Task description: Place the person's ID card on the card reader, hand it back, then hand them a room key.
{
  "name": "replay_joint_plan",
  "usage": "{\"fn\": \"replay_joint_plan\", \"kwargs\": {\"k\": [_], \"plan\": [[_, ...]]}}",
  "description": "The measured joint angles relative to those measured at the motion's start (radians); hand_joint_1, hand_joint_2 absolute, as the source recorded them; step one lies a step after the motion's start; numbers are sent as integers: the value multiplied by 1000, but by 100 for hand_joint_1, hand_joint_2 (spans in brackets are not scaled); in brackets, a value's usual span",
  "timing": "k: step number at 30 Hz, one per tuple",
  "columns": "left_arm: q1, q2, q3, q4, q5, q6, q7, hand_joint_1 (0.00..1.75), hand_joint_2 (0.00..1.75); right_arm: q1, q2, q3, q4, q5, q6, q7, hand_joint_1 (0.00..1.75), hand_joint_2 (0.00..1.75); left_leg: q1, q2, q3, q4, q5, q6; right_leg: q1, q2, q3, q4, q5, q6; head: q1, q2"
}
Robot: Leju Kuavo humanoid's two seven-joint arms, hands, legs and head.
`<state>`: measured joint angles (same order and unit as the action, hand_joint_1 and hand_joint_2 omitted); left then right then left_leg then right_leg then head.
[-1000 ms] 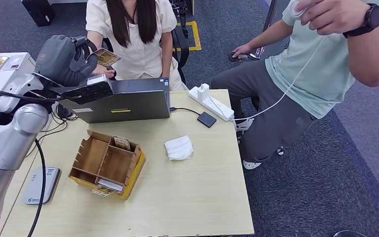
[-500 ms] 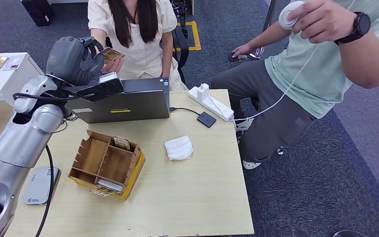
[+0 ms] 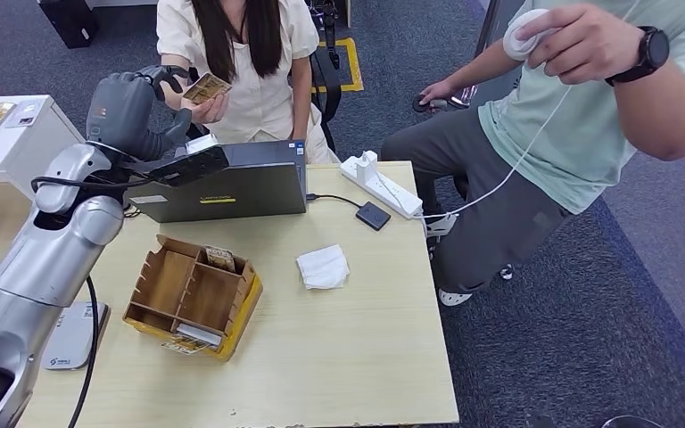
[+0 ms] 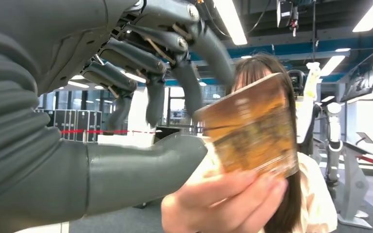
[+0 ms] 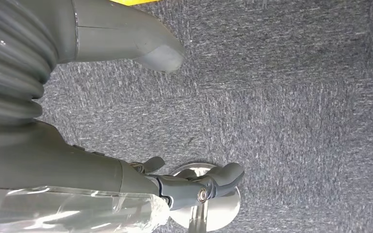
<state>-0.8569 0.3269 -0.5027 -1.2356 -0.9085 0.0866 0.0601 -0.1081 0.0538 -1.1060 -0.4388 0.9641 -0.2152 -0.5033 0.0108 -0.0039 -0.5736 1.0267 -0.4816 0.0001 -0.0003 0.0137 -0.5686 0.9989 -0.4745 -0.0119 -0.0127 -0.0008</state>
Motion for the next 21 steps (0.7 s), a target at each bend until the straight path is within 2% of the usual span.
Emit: {"fn": "replay_joint_plan", "kwargs": {"k": [21], "plan": [[25, -1, 16, 17, -18, 13, -7, 0, 175, 11, 0, 34, 0, -24, 0, 8, 0, 175, 0, 0, 0, 0, 0, 0, 0, 0, 0, 0, 0, 0, 0, 0]]}}
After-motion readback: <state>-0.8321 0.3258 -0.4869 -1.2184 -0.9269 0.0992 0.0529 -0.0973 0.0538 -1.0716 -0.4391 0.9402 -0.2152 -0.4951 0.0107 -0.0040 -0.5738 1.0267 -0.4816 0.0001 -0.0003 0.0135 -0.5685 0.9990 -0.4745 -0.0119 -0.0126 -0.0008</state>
